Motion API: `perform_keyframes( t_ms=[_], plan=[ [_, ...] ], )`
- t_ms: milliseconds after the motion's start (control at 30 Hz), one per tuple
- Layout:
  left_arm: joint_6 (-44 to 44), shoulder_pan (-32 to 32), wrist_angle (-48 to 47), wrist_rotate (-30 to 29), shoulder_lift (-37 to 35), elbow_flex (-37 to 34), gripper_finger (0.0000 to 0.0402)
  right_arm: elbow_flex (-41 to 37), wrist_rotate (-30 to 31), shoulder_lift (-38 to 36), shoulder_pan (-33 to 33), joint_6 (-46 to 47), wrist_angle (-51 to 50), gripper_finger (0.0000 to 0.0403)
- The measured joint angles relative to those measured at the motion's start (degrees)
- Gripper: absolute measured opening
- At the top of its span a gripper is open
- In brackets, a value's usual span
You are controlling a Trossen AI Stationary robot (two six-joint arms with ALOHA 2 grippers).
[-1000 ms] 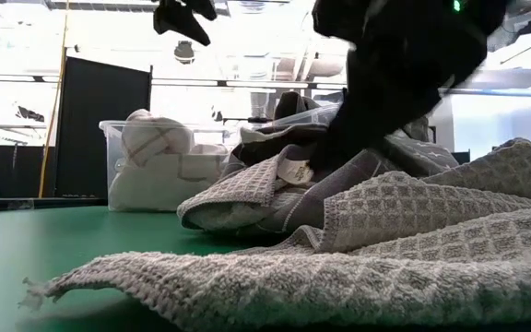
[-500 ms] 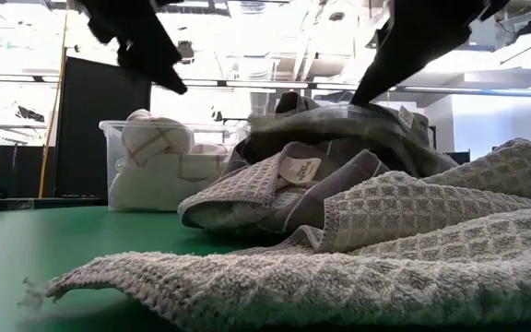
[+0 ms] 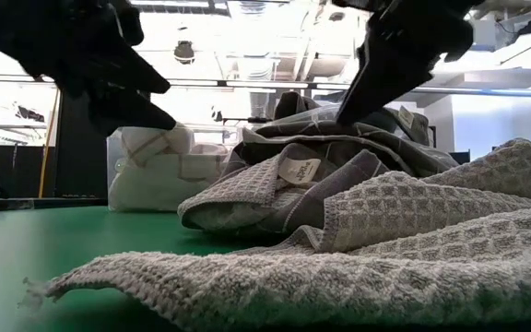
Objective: Sort towels by color in basket
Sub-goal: Put the gray patterned towel into the right transparent bin
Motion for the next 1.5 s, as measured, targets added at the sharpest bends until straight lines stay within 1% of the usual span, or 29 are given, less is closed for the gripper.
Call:
perform_keyframes(
  t_ms=[167, 333, 433, 500, 633, 800, 867, 1000, 1033, 1133, 1300, 1400, 1500],
  plan=[
    [0.26, -1.59, 0.98, -3.38, 0.0, -0.98, 0.026, 0.0, -0.29, 1.89, -1.29, -1.7, 2.84, 0.0274],
    [2.86, -3.44, 1.05, -5.7, 0.0, -0.98, 0.0261, 0.0, 1.79, 1.84, -3.16, -1.69, 2.96, 0.0274],
    [4.86, -4.29, 1.69, -6.81, 1.44, -0.96, 0.026, 0.0, 2.22, 1.84, -4.43, -1.71, 3.31, 0.0263],
    [6.25, -4.72, 2.28, -7.41, 3.21, -0.98, 0.0261, 0.0, 2.29, 1.84, -5.42, -1.7, 3.32, 0.0244],
    [7.67, -4.69, 7.54, -7.54, 9.83, -0.97, 0.0261, 0.0, 1.49, 1.84, -7.65, -1.72, 3.49, 0.0187],
    [8.0, -4.39, 17.58, -7.45, 18.97, -0.8, 0.0261, 0.0, 1.31, 1.84, -9.65, -3.32, 3.37, 0.0105],
    [8.02, -3.98, 18.8, -6.46, 21.33, 0.14, 0.0261, 0.0, 1.24, 1.84, -10.21, -4.26, 3.37, 0.0075],
    [8.0, -2.91, 18.74, -3.26, 23.65, 2.09, 0.0261, 0.0, 1.21, 1.84, -10.38, -6.74, 3.78, 0.0022],
    [7.93, -2.87, 18.46, -3.04, 23.85, 2.33, 0.0261, 0.0, 1.2, 1.84, -10.38, -7.41, 4.08, 0.0017],
    [7.97, -2.59, 18.49, -3.0, 24.13, 3.36, 0.0261, 0.73, 1.17, 1.51, -9.66, -9.62, 3.87, 0.0018],
    [8.0, -1.82, 18.54, -3.16, 24.11, 4.84, 0.0261, 6.94, 1.62, -0.25, -6.93, -13.26, -0.87, 0.0018],
    [8.0, -1.72, 18.52, -3.45, 24.11, 5.51, 0.0261, 11.43, 3.81, -1.79, -4.6, -16.21, -3.48, 0.0017],
    [7.93, -1.74, 18.54, -4.28, 24.09, 6.06, 0.0261, 15.58, 6.95, -3.74, -1.88, -19.73, -4.08, 0.0017]
  ],
)
